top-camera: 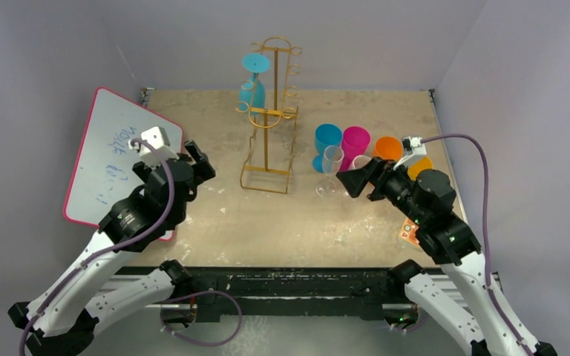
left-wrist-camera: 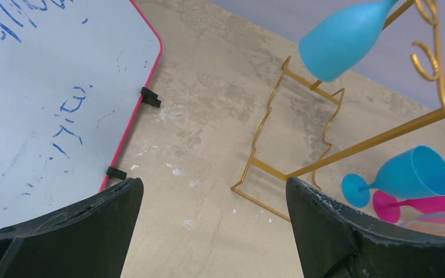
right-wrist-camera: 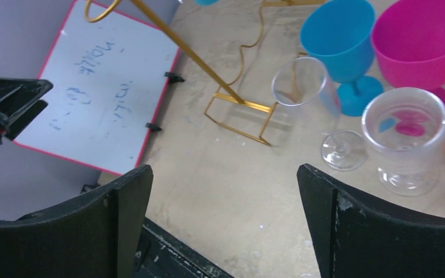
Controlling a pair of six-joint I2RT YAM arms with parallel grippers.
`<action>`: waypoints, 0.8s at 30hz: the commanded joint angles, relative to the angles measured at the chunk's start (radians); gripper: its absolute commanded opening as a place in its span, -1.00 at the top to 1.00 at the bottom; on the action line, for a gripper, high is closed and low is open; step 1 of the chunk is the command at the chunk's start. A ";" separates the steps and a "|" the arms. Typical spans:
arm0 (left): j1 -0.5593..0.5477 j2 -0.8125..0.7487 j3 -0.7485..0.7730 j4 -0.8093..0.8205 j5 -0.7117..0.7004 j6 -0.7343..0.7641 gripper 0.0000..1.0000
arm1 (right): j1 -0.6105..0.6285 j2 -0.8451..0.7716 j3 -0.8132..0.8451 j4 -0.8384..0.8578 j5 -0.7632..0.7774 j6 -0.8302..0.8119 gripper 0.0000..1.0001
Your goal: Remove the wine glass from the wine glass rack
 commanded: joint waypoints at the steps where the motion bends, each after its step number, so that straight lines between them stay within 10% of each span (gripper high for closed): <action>1: 0.002 0.020 0.092 0.029 -0.025 0.024 -0.89 | -0.004 -0.042 -0.069 0.173 -0.160 0.090 -1.00; 6: 0.032 0.197 0.247 -0.048 0.013 0.056 -0.94 | -0.004 -0.060 -0.152 0.310 -0.276 0.187 -1.00; 14: 0.453 0.311 0.345 0.002 0.473 0.101 -0.96 | -0.004 -0.094 -0.164 0.270 -0.242 0.272 -1.00; 24: 0.471 0.352 0.405 0.085 0.560 -0.005 -0.95 | -0.004 -0.191 -0.173 0.191 -0.039 0.419 -1.00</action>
